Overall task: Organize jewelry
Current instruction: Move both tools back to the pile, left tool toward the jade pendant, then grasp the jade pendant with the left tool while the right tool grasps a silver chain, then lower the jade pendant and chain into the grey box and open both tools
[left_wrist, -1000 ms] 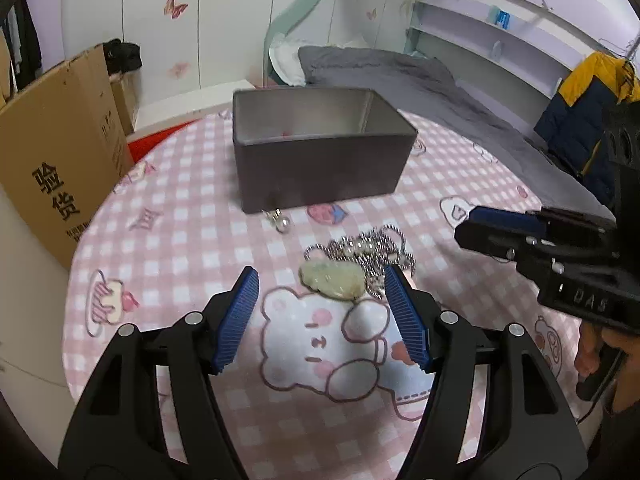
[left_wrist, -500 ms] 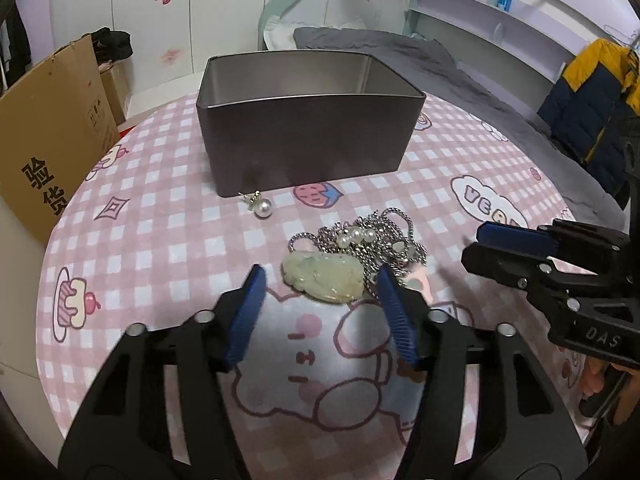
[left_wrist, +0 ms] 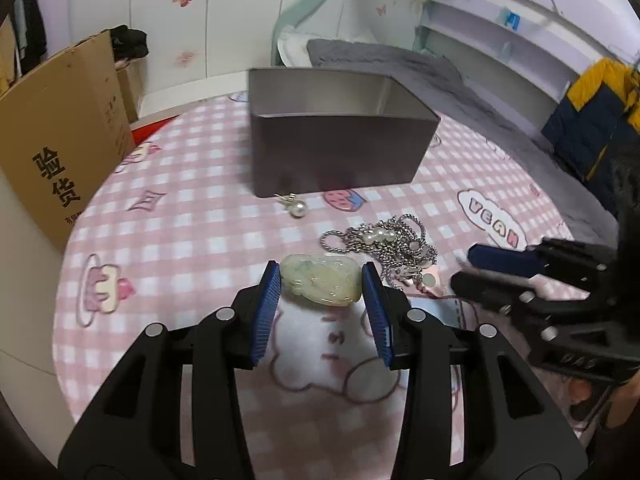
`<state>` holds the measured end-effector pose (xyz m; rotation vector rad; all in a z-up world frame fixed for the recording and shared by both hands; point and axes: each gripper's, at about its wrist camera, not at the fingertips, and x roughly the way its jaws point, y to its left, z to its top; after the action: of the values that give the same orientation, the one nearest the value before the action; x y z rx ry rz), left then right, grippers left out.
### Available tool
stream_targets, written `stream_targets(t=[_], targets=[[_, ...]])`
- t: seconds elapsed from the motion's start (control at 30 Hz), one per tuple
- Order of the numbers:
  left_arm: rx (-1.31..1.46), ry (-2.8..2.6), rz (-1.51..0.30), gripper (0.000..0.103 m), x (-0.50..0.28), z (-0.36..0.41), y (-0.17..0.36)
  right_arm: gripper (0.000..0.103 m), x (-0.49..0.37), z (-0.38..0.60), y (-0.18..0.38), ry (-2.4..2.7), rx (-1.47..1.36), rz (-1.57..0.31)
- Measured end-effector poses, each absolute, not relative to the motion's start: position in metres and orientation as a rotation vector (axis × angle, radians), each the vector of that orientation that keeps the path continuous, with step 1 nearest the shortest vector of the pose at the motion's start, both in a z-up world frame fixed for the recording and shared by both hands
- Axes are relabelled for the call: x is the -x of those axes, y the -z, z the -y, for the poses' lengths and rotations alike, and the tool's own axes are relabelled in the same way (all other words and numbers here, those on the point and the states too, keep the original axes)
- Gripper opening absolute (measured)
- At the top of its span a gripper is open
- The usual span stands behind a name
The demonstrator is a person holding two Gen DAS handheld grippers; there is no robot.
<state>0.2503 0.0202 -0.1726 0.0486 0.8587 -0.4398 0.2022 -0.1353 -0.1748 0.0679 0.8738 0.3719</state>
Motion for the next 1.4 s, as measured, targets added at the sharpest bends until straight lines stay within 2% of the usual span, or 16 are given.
stream_targets(t=[0.23, 0.3, 0.37, 0.63, 0.9, 1.13, 1.4], targets=[[-0.034, 0.435, -0.845, 0.041, -0.241, -0.031, 0.163, 0.037, -0.211, 0.107, 0.183, -0.360, 0.041, -0.899], [-0.037, 0.438, -0.844, 0.041, -0.240, -0.030, 0.163, 0.032, -0.211, 0.102, 0.183, -0.350, 0.074, -0.898], [-0.033, 0.444, -0.843, 0.041, -0.239, -0.029, 0.162, 0.020, -0.212, 0.099, 0.184, -0.324, 0.133, -0.891], [-0.014, 0.474, -0.826, 0.041, -0.236, -0.027, 0.153, 0.019, -0.203, 0.112, 0.177, -0.329, 0.124, -0.891], [0.019, 0.538, -0.767, 0.041, -0.246, -0.021, 0.121, 0.019, -0.201, 0.133, 0.131, -0.326, 0.074, -0.782], [-0.015, 0.543, -0.714, 0.041, -0.282, -0.007, 0.087, 0.019, -0.239, 0.140, 0.098, -0.342, 0.051, -0.708], [-0.010, 0.527, -0.785, 0.041, -0.334, 0.006, 0.101, 0.019, -0.288, 0.147, 0.101, -0.342, -0.024, -0.722]])
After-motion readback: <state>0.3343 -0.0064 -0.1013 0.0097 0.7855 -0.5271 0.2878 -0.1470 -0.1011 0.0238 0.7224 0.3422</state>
